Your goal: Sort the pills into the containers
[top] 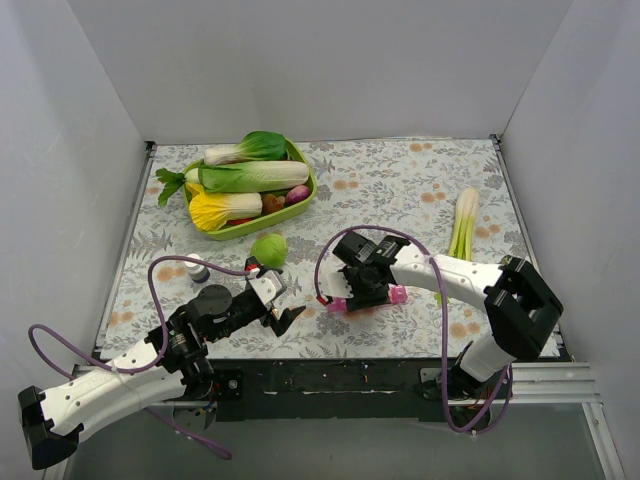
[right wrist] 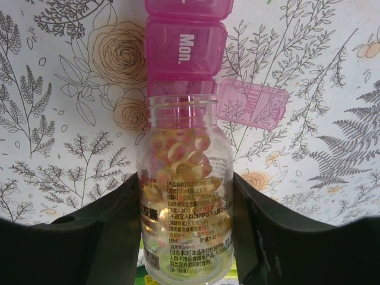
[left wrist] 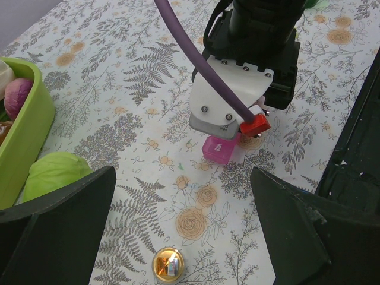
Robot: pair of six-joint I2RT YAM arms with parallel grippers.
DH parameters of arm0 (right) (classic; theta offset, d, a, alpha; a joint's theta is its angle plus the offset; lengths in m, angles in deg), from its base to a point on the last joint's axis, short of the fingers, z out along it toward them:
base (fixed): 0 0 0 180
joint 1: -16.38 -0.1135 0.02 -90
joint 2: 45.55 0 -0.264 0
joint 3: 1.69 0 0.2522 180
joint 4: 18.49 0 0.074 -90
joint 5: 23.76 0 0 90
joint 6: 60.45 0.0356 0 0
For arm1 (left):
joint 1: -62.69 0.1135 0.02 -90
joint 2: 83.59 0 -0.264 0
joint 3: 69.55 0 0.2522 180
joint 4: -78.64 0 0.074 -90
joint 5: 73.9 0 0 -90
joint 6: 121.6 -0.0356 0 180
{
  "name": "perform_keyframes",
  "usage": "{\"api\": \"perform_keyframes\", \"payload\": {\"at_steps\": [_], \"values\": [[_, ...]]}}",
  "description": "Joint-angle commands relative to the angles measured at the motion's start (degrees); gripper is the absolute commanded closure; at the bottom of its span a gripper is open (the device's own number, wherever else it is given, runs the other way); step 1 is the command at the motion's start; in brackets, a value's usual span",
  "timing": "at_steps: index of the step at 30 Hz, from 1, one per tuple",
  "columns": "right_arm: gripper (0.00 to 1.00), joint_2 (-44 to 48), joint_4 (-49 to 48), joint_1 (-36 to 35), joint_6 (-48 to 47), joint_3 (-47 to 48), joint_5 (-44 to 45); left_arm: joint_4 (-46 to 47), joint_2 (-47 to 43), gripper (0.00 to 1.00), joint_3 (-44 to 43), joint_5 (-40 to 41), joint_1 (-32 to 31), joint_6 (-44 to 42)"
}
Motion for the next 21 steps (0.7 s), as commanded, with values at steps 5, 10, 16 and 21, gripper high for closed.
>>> {"api": "perform_keyframes", "payload": {"at_steps": [5,10,16,21], "values": [[0.95,2.9,2.3,1.0,-1.5,0.1,-1.5,-0.2,0.3,0.02,-0.4,-0.5,0.2,-0.7],[0.95,3.4,2.6,2.5,-0.8,0.7,-3.8,-0.3,0.1,0.02,-0.4,-0.4,0.2,-0.7],[0.95,7.8,3.9,10.1,0.4,4.2,-16.3,0.1,-2.5,0.02,-0.5,0.3,0.2,-0.1],[0.95,13.7,3.1,17.8,2.1,9.4,-28.5,2.3,-6.5,0.02,0.3,1.3,0.2,1.8]]}}
